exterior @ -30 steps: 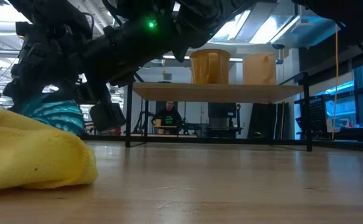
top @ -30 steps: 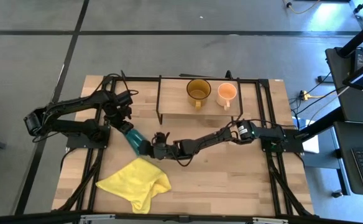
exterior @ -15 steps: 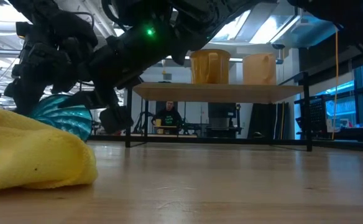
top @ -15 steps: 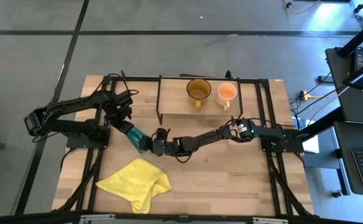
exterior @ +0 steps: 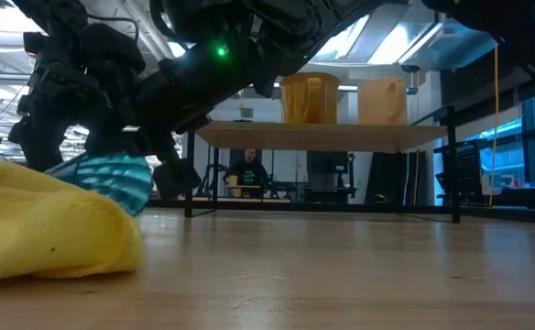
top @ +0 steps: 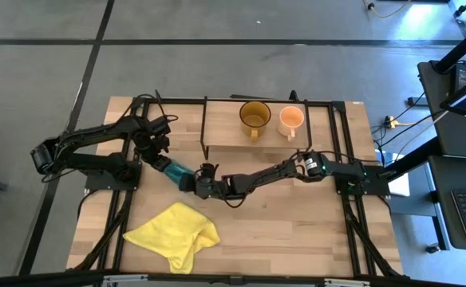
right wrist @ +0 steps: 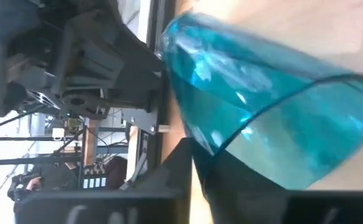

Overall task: Stack small to large cups/mugs on shelf
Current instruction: Put the blue glass on the shelf

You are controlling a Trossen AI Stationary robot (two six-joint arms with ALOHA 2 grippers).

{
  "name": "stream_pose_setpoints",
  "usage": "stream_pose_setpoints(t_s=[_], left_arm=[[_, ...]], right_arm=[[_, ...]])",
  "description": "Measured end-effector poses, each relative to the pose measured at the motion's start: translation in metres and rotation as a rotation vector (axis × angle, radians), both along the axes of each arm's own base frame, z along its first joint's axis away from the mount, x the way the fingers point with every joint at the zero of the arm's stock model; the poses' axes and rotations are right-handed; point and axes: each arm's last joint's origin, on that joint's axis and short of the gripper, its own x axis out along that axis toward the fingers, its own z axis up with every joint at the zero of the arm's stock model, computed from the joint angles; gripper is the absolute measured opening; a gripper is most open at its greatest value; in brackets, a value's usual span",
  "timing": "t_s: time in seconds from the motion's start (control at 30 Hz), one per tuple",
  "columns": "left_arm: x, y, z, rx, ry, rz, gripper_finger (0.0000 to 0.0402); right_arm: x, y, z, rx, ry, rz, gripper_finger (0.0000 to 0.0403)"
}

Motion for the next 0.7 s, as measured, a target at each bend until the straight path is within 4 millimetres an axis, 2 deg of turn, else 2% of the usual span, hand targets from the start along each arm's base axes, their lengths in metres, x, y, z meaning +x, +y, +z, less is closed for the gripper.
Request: stream_pose_setpoints(t_s=[0.1, 0.27, 0.37, 0.6, 0.7], left_arm=[[0.0, 0.0, 0.0, 0.012, 0.007, -0.001, 0.0154], [-0.001, 0.001, 0.0, 0.031, 0.009, -0.023, 0.0154], [-0.001, 0.001, 0.0, 0.038, 0.014, -0.023, 0.0154], [-0.002, 0.003, -0.001, 0.107, 0.058, -0.039, 0.0154], [-0.002, 0.005, -0.001, 0.125, 0.067, -0.024, 0.0154]], right_arm=[[0.001, -0.001, 0.004, -0.011, -0.018, -0.006, 0.0012], [0.001, 0.0, 0.002, 0.01, -0.008, 0.024, 0.0028], [0.001, 0.001, 0.001, 0.022, -0.008, 0.05, 0.0023], [0.0, 0.016, 0.005, 0.012, -0.033, 0.108, 0.0018], [-0.005, 0.023, 0.015, -0.019, -0.004, 0.145, 0.0022]])
